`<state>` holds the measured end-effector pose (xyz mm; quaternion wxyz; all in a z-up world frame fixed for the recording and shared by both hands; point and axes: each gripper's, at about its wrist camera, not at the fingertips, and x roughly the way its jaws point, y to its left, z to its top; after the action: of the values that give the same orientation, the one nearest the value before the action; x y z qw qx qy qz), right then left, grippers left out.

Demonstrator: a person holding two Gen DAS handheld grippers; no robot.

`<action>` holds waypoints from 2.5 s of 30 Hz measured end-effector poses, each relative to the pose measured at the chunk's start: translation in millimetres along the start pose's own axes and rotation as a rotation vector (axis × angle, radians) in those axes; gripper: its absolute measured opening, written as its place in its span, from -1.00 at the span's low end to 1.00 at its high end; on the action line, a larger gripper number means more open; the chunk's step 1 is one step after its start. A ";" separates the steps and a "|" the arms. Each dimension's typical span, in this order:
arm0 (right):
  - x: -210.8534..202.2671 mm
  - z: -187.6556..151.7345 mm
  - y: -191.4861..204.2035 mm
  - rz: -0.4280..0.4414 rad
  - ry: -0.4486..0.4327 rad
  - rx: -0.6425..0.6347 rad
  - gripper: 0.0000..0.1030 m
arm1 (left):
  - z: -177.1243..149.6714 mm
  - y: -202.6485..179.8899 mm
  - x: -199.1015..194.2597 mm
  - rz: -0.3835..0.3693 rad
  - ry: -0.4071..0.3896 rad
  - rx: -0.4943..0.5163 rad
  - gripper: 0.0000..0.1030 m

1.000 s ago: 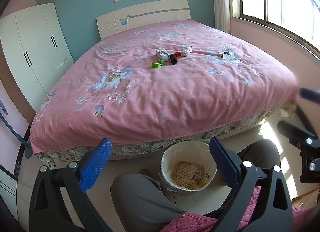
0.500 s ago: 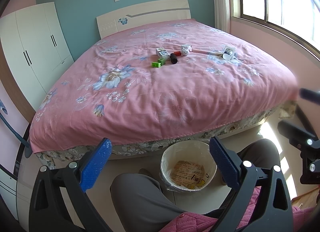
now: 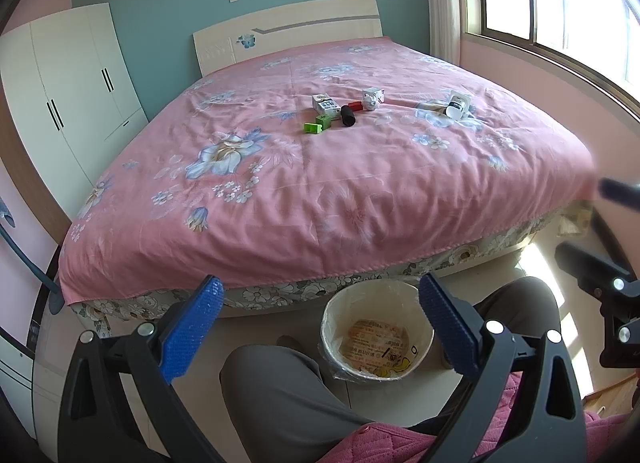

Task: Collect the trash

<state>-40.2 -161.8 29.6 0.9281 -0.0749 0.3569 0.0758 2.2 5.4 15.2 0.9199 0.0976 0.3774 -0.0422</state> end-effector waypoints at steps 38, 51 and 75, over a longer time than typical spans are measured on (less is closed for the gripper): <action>4.4 -0.9 -2.5 0.005 0.009 0.004 0.88 | -9.3 -2.2 15.7 -0.005 0.038 -0.002 0.93; 38.8 36.3 -49.4 -0.083 -0.037 0.072 0.88 | 52.1 5.9 63.0 -0.010 0.063 -0.029 0.93; 176.3 169.9 -162.0 -0.265 -0.087 0.155 0.87 | 253.6 29.4 184.7 0.098 -0.034 -0.142 0.93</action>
<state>231.3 -272.0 49.2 0.9475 -0.0461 0.3081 -0.0720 312.1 -20.2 66.3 0.9318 0.0499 0.3584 0.0281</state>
